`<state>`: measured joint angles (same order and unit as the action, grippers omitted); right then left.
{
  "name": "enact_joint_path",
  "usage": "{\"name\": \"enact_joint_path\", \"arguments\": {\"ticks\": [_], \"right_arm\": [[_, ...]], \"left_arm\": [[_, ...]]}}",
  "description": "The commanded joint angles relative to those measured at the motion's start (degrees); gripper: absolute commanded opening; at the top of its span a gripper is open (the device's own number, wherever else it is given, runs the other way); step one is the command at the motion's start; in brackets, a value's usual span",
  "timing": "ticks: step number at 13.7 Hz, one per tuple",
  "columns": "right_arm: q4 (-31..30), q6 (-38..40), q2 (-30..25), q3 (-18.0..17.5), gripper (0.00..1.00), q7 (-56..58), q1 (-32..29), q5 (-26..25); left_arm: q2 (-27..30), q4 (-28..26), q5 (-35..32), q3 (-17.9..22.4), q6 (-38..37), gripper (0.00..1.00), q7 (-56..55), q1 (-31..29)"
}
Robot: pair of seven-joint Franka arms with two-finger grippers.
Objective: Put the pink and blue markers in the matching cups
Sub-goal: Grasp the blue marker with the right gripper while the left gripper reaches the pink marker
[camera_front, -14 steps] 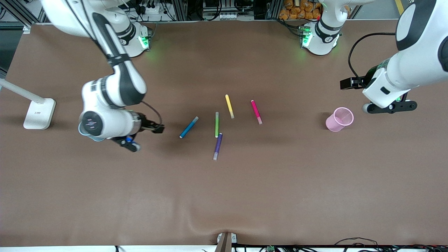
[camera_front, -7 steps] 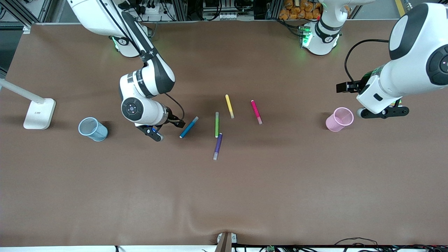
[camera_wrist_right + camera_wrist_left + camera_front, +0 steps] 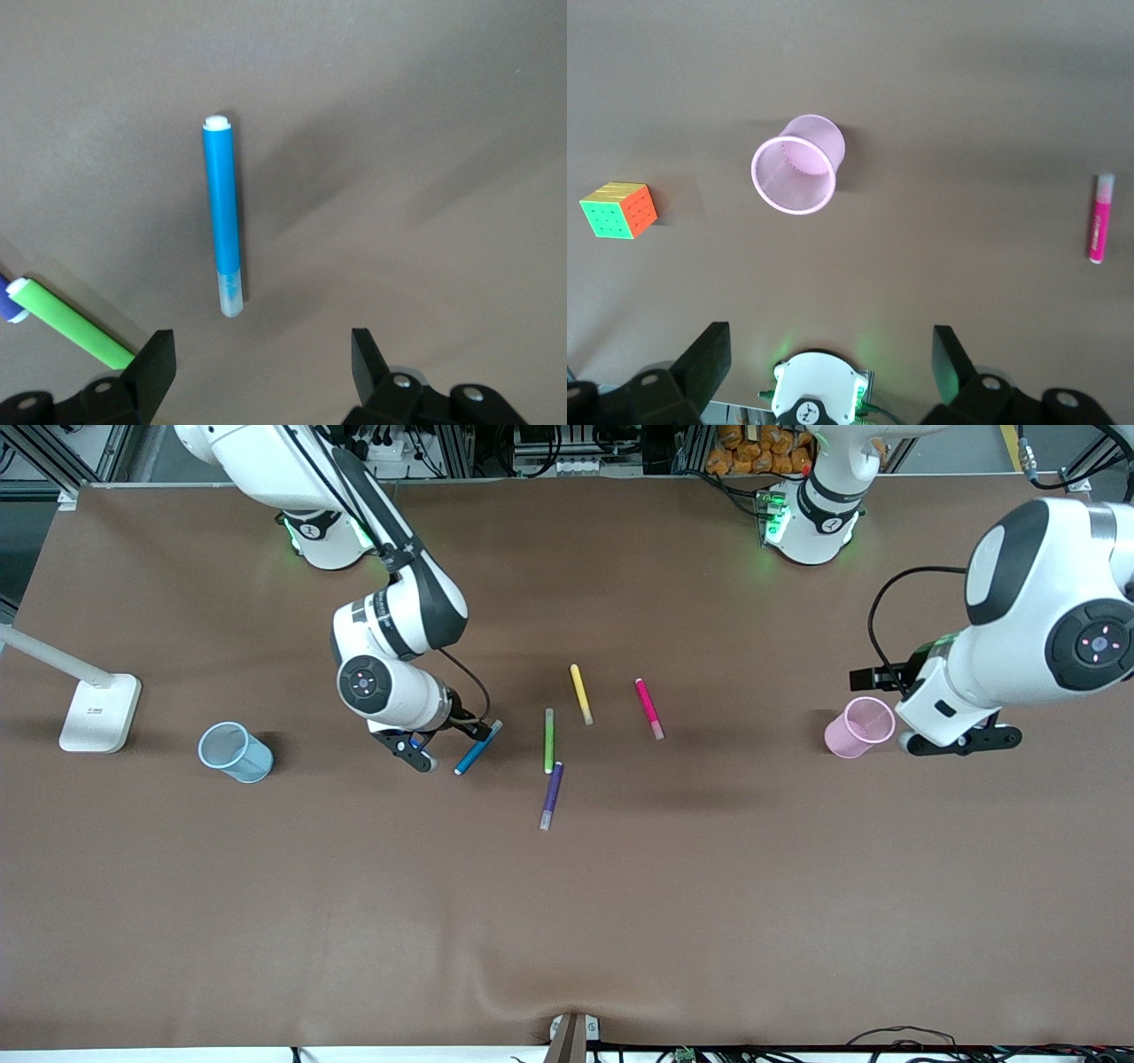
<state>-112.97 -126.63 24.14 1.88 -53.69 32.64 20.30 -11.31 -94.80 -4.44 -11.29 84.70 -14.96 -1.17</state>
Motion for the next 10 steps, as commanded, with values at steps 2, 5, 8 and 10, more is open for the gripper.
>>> {"name": "enact_joint_path", "arguments": {"ticks": [2, 5, 8, 10], "right_arm": [[-0.1, -5.3, 2.8, 0.4, 0.8, -1.1, 1.9, 1.4], [0.3, -8.9, 5.0, 0.4, 0.68, -1.6, 3.5, 1.5], [0.5, -9.9, 6.5, 0.4, 0.62, -1.9, 4.6, 1.9], [0.5, -11.6, 7.8, 0.4, 0.58, -2.0, 5.1, 2.4]], "left_arm": [[0.9, -3.3, -0.9, -0.3, 3.3, 1.0, -0.1, -0.5], [0.9, -5.3, -0.7, -0.4, 5.8, 1.0, -1.1, -0.4], [0.5, -7.9, -0.5, -0.4, 9.2, 1.0, -3.7, 0.6], [-0.5, -8.7, 0.0, -0.4, 10.6, 1.0, -4.8, 1.4]]}}
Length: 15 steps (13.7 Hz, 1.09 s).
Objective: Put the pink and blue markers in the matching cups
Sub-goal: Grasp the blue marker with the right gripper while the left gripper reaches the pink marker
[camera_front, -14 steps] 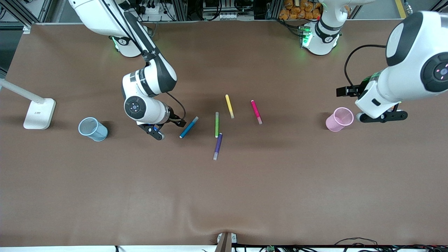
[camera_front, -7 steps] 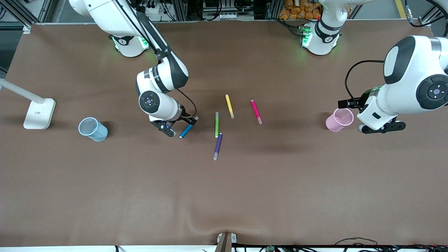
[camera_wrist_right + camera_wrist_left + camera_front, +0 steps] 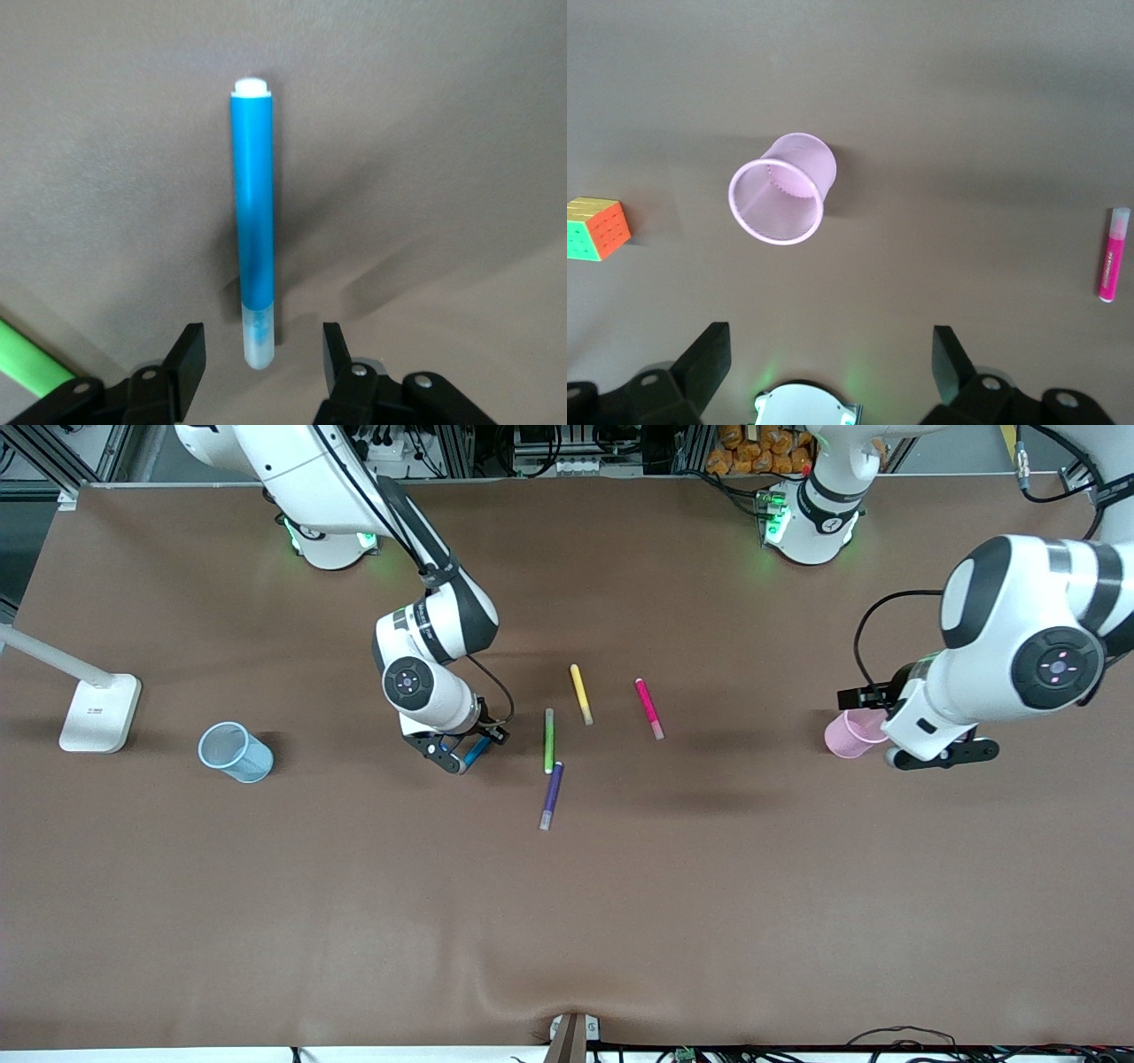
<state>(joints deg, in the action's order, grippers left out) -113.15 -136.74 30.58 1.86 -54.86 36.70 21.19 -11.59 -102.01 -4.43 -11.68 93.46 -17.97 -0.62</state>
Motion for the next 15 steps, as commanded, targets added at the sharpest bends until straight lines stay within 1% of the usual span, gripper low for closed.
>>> {"name": "enact_joint_path", "arguments": {"ticks": [1, 2, 3, 5, 8, 9, 10, 11, 13, 15], "right_arm": [[0.7, -1.9, 1.5, 0.4, 0.51, -0.8, 1.6, 2.4], [0.7, -1.9, 1.6, 0.4, 0.39, -0.8, 1.9, 2.5], [0.7, -1.7, 1.6, 0.5, 0.2, -0.7, 2.1, 2.5], [0.6, -1.8, 1.9, 0.5, 0.0, -0.5, 2.1, 2.5], [0.7, -0.3, 0.5, 0.8, 0.0, -0.3, 0.7, 2.5], [1.1, 2.4, -0.9, 1.0, 0.0, -0.4, 0.0, 2.5], [2.6, 7.3, -2.3, 1.0, 0.0, -0.7, -2.0, 2.5], [4.1, 13.3, -3.8, 1.0, 0.0, -2.0, -4.0, 2.5], [7.5, 24.4, -6.3, 1.1, 0.0, -2.8, -8.2, 2.0], [10.1, 33.1, -8.0, 1.0, 0.0, -2.4, -12.8, 1.8]], "left_arm": [[-1.1, -1.6, 0.0, -0.1, 2.1, 1.0, -3.8, 2.0], [-2.1, -1.6, 0.4, -0.1, 2.2, 1.0, -6.2, 3.4], [-3.0, -1.6, 0.5, -0.2, 2.9, 1.0, -8.6, 5.1], [-5.2, -1.3, 1.0, -0.2, 4.4, 1.0, -13.4, 7.8], [-8.3, -0.9, 6.1, -0.2, 8.5, 1.0, -18.7, 11.1], [-9.0, -0.8, 8.1, -0.2, 10.1, 1.0, -19.7, 12.1], [-9.9, -0.5, 10.5, -0.2, 10.8, 1.0, -20.4, 13.3], [-11.6, 1.0, 12.5, -0.2, 11.0, 1.0, -21.1, 14.2], [-14.8, 3.7, 14.4, -0.2, 11.8, 0.99, -24.7, 16.5], [-17.5, 5.1, 14.9, -0.2, 15.1, 0.96, -28.6, 18.9]]}}
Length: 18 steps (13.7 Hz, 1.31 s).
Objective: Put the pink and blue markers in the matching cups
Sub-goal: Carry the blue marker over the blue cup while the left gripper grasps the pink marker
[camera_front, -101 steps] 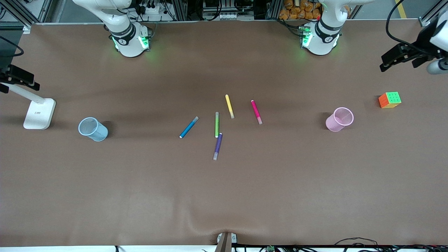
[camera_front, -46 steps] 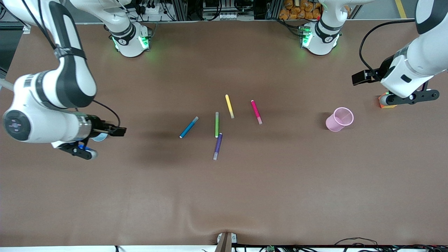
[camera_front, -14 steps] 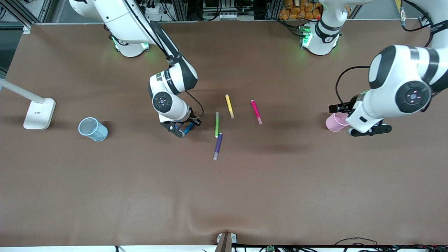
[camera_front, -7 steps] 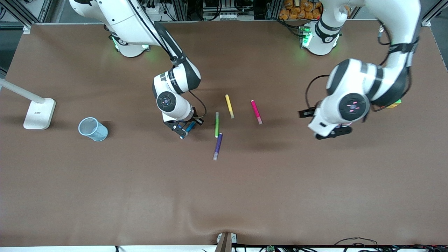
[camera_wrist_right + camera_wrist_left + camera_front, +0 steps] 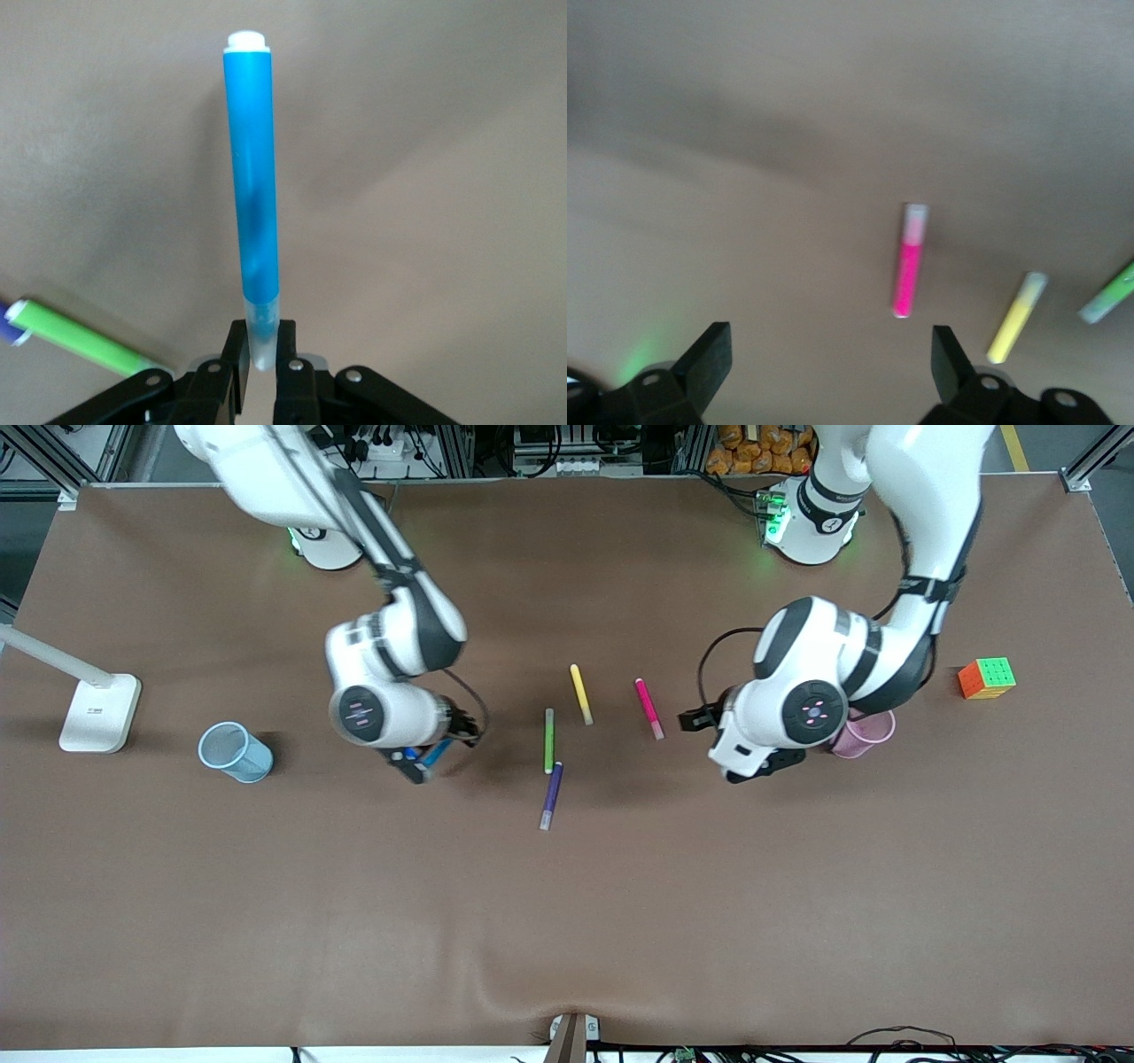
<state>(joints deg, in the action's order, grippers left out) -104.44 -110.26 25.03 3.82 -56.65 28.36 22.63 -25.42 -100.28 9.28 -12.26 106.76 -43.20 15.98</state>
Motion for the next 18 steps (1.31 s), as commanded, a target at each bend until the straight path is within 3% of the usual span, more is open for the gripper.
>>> {"name": "enact_joint_path", "arguments": {"ticks": [1, 2, 5, 10, 17, 18], "right_arm": [[2.1, 9.7, -3.4, -1.0, 0.0, -0.1, -7.0, 0.4], [2.7, 12.8, -4.5, -1.0, 0.0, 0.0, -9.3, 0.5], [5.3, 23.2, -5.6, -1.2, 0.0, 5.7, -19.3, 1.5], [5.5, 33.2, -5.5, -1.1, 0.0, 20.2, -32.4, 3.4], [5.0, 35.8, -2.1, -1.1, 0.0, 40.6, -45.0, 4.3], [4.9, 35.8, -1.0, -1.1, 0.0, 41.2, -45.4, 4.7]], "left_arm": [[-5.1, 3.3, 1.3, 0.4, 4.2, 0.9, -4.3, 2.6], [-7.0, 3.2, 1.3, 0.4, 6.8, 0.79, -5.0, 2.8], [-11.8, 3.2, 1.2, 0.4, 12.2, 0.7, -7.9, 3.8], [-12.8, 2.5, 1.4, 0.4, 12.8, 0.63, -10.3, 5.0], [-14.2, 2.0, 1.4, 0.4, 12.8, 0.52, -10.6, 5.9], [-14.6, 2.0, 1.4, 0.4, 12.8, 0.45, -10.6, 5.9]]}}
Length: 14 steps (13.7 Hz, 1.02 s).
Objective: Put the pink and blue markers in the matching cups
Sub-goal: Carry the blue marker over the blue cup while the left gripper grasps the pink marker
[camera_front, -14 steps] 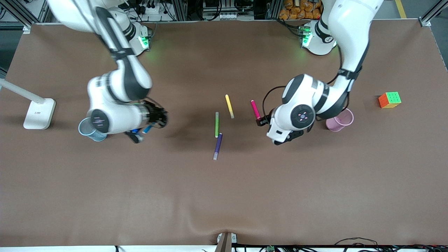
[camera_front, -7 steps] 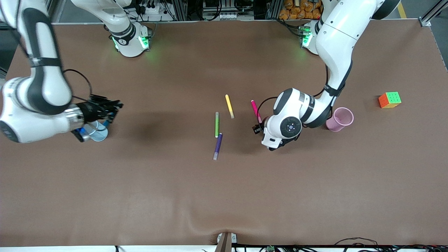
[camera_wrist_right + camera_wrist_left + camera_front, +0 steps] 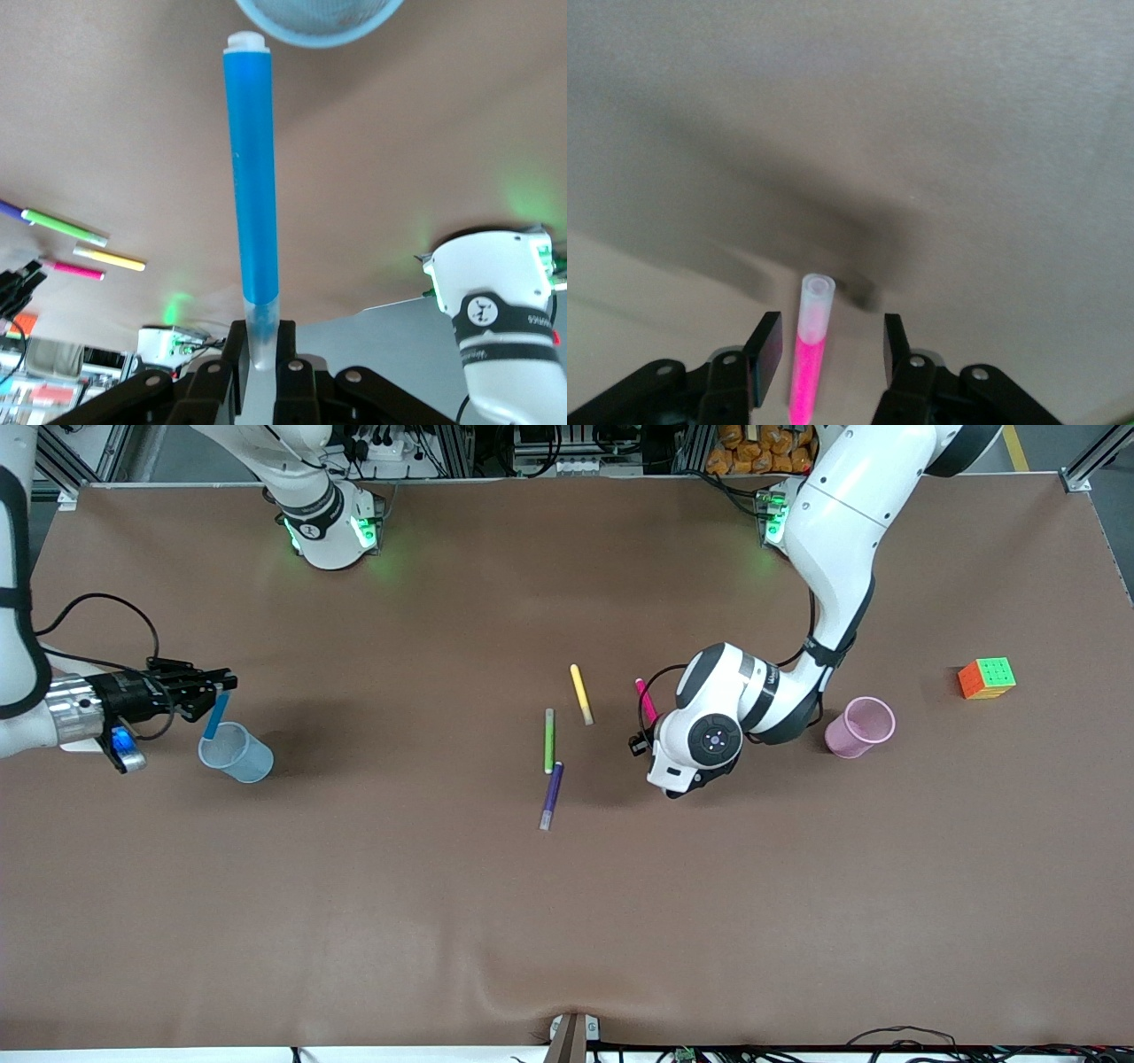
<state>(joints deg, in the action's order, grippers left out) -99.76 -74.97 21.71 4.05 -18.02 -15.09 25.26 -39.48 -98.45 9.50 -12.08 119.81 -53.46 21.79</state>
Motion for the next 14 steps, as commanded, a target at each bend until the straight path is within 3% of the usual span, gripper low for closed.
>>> {"name": "enact_joint_path", "arguments": {"ticks": [1, 5, 9, 14], "right_arm": [[0.3, 0.4, 3.0, -1.3, 0.0, 3.2, -2.2, 2.3], [0.4, -0.3, 5.2, -1.3, 0.0, 5.8, -3.8, 2.4], [0.4, -1.6, 7.1, -1.2, 0.0, 8.3, -5.1, 2.4], [0.5, -3.1, 9.6, -1.2, 0.0, 10.5, -6.3, 2.4]], "left_arm": [[-0.6, 0.2, 1.1, 0.2, -0.3, 0.38, -0.3, 0.2], [-0.9, 0.2, 0.5, 0.3, -0.2, 0.0, 0.0, 0.2], [1.6, 0.4, -0.1, 0.7, -0.8, 0.0, 0.4, -0.5], [12.0, 1.1, -7.6, 1.1, -6.5, 0.0, 0.3, -4.9]]}}
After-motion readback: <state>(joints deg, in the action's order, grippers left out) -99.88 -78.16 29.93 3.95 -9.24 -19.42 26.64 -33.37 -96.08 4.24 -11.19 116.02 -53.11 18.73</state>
